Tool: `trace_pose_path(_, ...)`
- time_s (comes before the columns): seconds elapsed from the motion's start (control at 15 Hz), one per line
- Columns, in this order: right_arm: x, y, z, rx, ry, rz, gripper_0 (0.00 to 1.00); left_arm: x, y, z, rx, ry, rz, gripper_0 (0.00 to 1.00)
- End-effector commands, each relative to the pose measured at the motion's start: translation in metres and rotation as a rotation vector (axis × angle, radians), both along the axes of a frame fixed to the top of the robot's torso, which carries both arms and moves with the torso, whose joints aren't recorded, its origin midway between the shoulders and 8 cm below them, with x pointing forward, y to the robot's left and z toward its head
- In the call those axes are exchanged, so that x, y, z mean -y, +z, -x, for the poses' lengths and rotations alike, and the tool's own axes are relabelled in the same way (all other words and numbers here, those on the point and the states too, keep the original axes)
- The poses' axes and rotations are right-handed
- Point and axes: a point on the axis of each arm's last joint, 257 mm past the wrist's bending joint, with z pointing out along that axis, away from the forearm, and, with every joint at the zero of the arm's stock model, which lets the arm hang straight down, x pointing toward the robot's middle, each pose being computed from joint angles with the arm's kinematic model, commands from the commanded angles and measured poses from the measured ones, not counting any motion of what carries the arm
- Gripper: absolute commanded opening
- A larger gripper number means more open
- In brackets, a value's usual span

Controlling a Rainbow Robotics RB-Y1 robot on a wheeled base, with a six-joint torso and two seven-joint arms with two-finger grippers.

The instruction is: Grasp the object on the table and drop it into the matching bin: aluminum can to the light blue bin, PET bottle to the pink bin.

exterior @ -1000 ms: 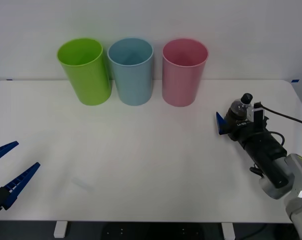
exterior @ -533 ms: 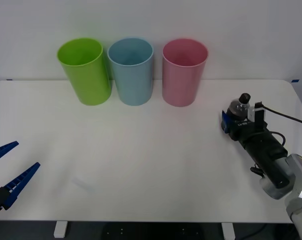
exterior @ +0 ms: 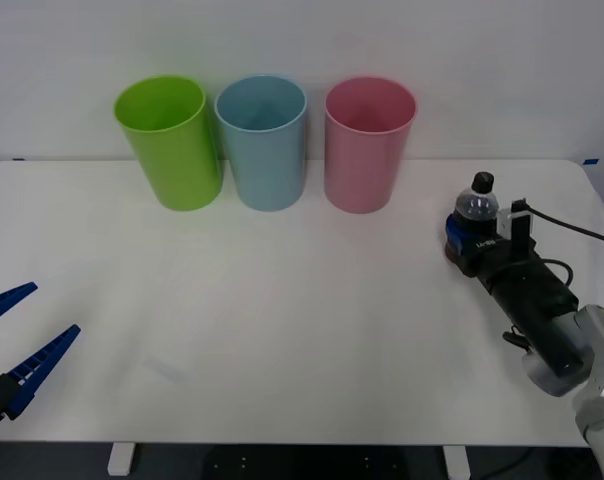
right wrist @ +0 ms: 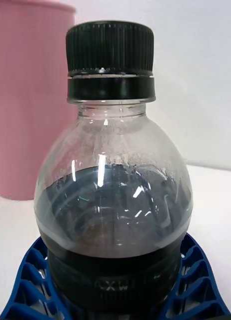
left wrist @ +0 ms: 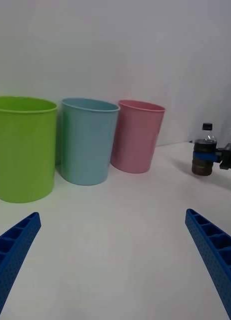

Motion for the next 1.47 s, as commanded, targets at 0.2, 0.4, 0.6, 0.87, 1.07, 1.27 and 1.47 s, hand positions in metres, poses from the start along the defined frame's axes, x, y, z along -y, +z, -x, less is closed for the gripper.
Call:
trace_pose_path(0.2,-0.004,0.025,0.015,0.022,0.047,-0.090,0.00,0.000,0.000,0.000,0.000,0.000,0.000,1.00)
trace_pose_path(0.4,-0.012,0.049,0.023,0.045,0.111,-0.160,0.00,0.000,0.000,0.000,0.000,0.000,0.000,1.00)
trace_pose_path(0.6,-0.016,0.074,0.034,0.064,0.168,-0.220,0.00,0.000,0.000,0.000,0.000,0.000,0.000,1.00)
trace_pose_path(0.87,-0.022,0.110,0.046,0.082,0.226,-0.279,0.00,0.000,0.000,0.000,0.000,0.000,0.000,1.00)
trace_pose_path(1.07,-0.031,0.141,0.052,0.094,0.279,-0.307,0.00,0.000,0.000,0.000,0.000,0.000,0.000,1.00)
trace_pose_path(1.27,-0.045,0.181,0.060,0.115,0.338,-0.321,0.00,0.000,0.000,0.000,0.000,0.000,0.000,1.00)
trace_pose_path(1.47,-0.059,0.210,0.057,0.132,0.394,-0.301,0.00,0.000,0.000,0.000,0.000,0.000,0.000,1.00)
